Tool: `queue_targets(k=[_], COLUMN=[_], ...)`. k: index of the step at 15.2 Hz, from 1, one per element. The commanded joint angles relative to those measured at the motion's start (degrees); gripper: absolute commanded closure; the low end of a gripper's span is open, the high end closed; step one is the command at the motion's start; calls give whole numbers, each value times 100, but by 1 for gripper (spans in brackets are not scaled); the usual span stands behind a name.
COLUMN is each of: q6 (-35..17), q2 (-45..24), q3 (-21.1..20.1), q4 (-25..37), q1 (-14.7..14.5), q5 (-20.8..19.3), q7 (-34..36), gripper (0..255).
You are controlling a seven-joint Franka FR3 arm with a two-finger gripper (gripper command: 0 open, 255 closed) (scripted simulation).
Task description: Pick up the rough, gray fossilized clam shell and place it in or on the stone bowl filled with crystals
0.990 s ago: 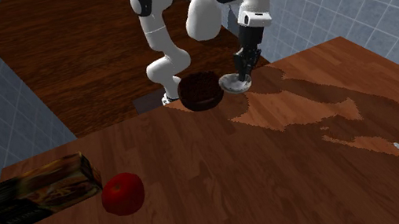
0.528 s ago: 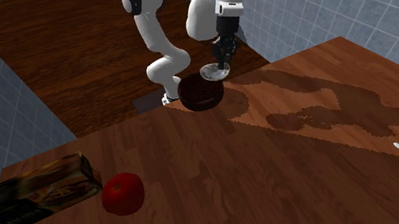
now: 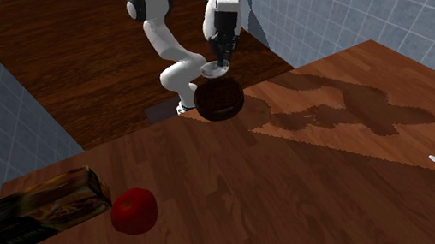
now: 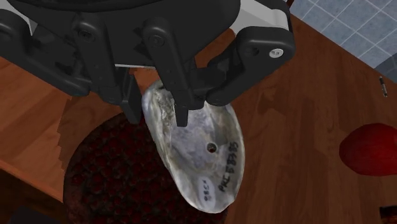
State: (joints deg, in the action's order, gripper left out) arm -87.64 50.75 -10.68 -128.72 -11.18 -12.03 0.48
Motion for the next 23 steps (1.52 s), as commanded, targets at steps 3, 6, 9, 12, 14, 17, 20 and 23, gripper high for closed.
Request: queue_targets(k=[3,6,9,12,14,17,20,23], q6=[-184,-362,-541,-720,-813,-814,-814,-814], q2=[234,333,425,509,550,549,549,550], q3=[-2,-7,-15,-25,-30,-30,-30,-30], q4=[-435,-722,-1002,-1276,-1416,-1415,-1415,-1416], q1=[-54,-82,-109,-136,-149,-149,-149,-150], q5=[28,41,53,64,70,70,69,69], q7=[66,122,178,235,264,264,265,265], gripper=[255,255,255,255,255,255,255,0])
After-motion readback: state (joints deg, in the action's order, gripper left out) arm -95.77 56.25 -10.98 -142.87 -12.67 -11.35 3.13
